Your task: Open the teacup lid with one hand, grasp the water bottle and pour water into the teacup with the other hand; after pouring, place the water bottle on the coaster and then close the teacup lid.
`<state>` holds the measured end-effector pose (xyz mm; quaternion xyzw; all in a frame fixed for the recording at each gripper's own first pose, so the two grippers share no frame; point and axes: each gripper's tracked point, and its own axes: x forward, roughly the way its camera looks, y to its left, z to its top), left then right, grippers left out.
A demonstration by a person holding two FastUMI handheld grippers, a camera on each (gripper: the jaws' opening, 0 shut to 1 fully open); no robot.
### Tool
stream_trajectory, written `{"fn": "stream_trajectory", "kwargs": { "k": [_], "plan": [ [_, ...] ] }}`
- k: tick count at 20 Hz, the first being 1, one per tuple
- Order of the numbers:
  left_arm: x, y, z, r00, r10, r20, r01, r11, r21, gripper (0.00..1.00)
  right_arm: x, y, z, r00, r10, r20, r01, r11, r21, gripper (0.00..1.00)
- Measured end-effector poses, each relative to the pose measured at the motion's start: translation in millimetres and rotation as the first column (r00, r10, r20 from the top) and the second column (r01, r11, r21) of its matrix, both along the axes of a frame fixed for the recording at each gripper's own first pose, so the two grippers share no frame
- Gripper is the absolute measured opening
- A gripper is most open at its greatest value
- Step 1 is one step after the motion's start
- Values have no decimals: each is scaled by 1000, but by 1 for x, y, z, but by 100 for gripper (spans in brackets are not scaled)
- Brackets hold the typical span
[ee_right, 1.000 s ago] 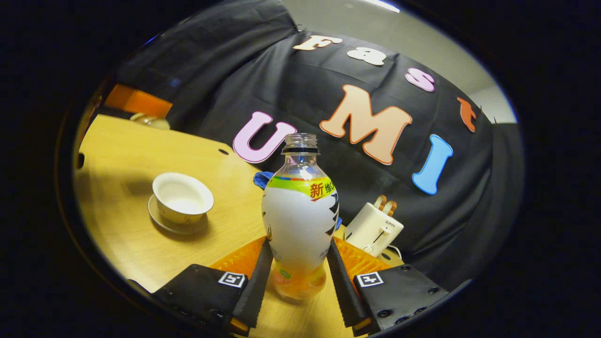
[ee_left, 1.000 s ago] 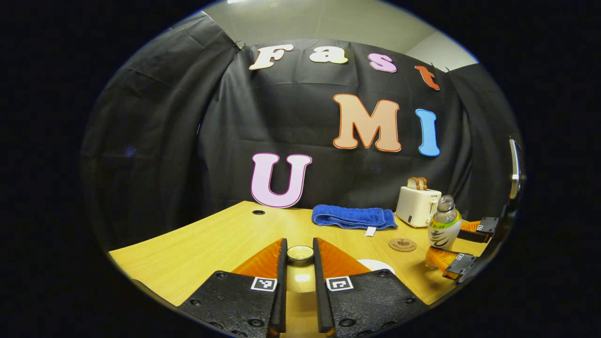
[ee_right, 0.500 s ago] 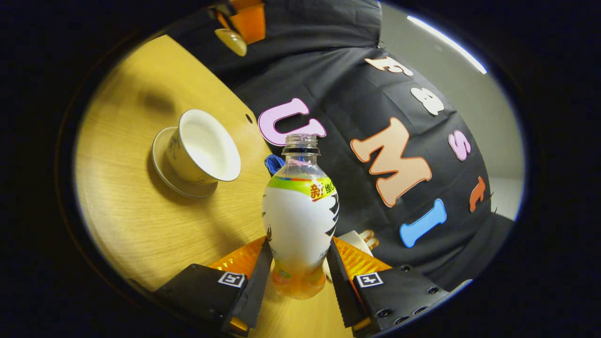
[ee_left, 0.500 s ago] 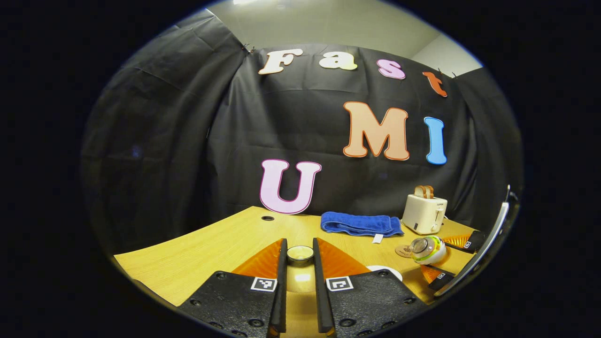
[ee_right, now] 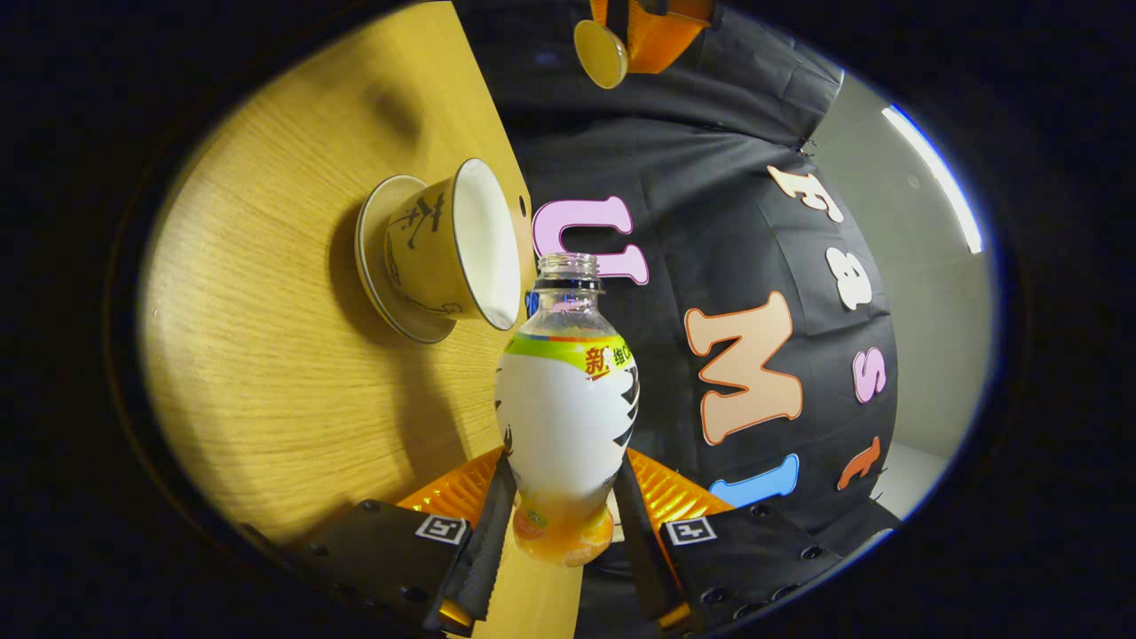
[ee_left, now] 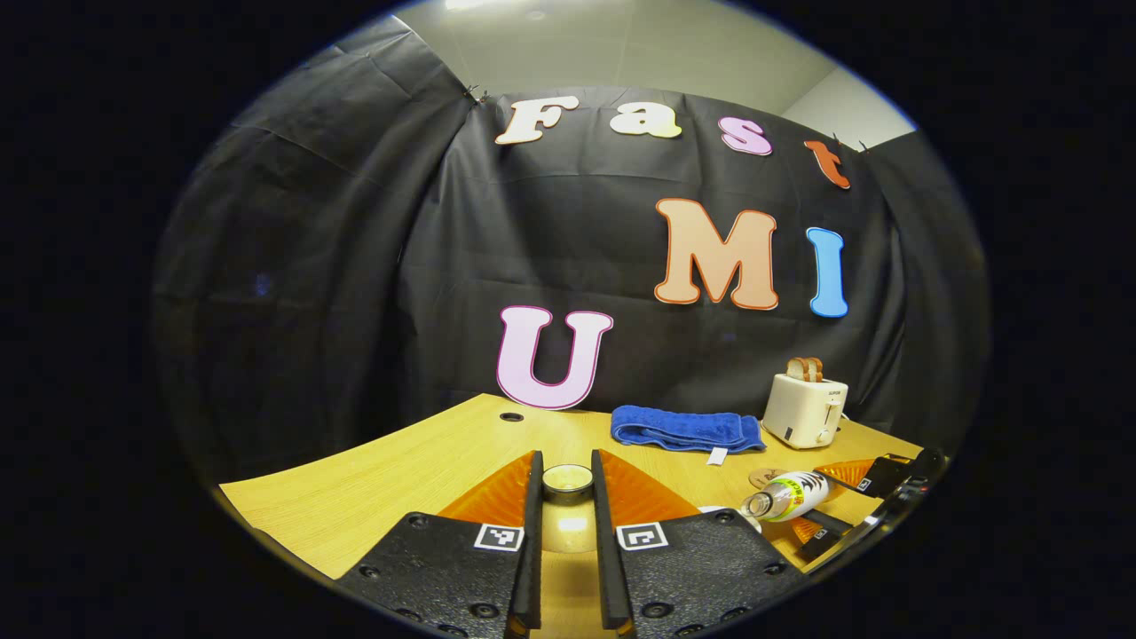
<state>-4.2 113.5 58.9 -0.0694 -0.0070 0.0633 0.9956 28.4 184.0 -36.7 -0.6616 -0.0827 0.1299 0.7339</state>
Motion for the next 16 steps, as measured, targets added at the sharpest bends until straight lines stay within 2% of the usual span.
{"fn": "stream_trajectory", "kwargs": {
  "k": [3, 11, 16],
  "plan": [
    [-2, 3, 3, 1000, 2, 9, -2, 1000, -13, 23, 0, -2, 2, 999, 5, 53, 0, 995, -100, 66],
    [-4, 4, 7, 1000, 6, 19, -5, 1000, -13, 23, -1, 0, 8, 996, 30, 86, -10, 976, -218, 67],
    [-8, 12, 12, 999, 23, 32, -22, 999, -24, 24, -1, 14, 18, 989, 74, 125, -30, 946, -324, 67]
  ]
}}
